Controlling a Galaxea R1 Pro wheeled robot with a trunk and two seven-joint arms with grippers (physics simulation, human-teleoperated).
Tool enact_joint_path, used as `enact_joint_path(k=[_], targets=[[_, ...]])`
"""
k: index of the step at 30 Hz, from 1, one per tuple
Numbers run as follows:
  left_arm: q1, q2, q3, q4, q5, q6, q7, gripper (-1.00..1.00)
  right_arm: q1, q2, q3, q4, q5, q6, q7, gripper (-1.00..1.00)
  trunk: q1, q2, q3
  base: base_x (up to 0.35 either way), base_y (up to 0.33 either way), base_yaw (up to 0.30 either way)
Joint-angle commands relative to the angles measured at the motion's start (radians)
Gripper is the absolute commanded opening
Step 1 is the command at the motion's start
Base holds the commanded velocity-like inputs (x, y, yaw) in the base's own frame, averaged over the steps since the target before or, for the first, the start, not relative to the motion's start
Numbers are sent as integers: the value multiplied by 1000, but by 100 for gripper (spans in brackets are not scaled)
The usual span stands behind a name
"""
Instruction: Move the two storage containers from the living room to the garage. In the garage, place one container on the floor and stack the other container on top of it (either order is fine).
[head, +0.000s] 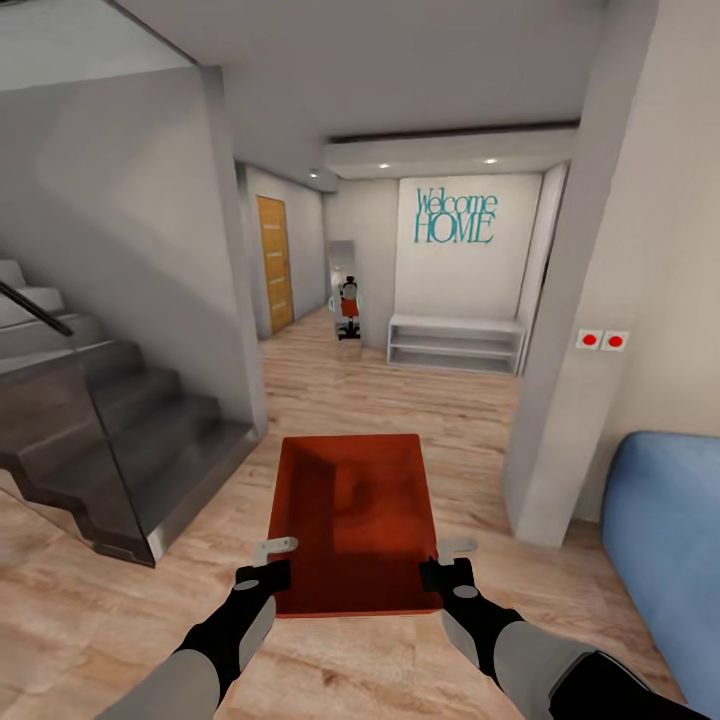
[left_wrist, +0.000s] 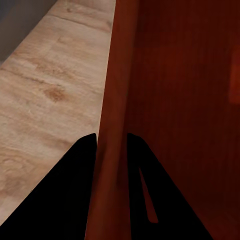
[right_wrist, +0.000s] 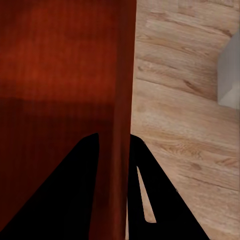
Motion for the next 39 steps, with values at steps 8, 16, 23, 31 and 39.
enact_joint_path(k=[8, 16, 23, 31, 39], targets=[[-1, 15, 25, -1, 28, 5, 7, -100, 0, -9, -34, -5, 13, -20, -1, -100, 1, -1, -2, 322, 0, 0], [-1, 15, 25, -1, 28, 5, 7, -100, 0, -9, -34, -4, 13, -21, -1, -100, 1, -1, -2, 322, 0, 0], [-1, 15, 25, -1, 28, 5, 7, -100, 0, -9, -34, -5, 13, -20, -1, -100, 1, -1, -2, 322, 0, 0], [-1, 15, 25, -1, 28, 5, 7, -100, 0, -9, -33, -5, 13, -18, -1, -100, 1, -1, -2, 322, 0, 0], [-1, 26, 25, -1, 30, 5, 7, -100, 0, -7, -33, -5, 13, -13, -7, -100, 1, -1, -2, 322, 0, 0]])
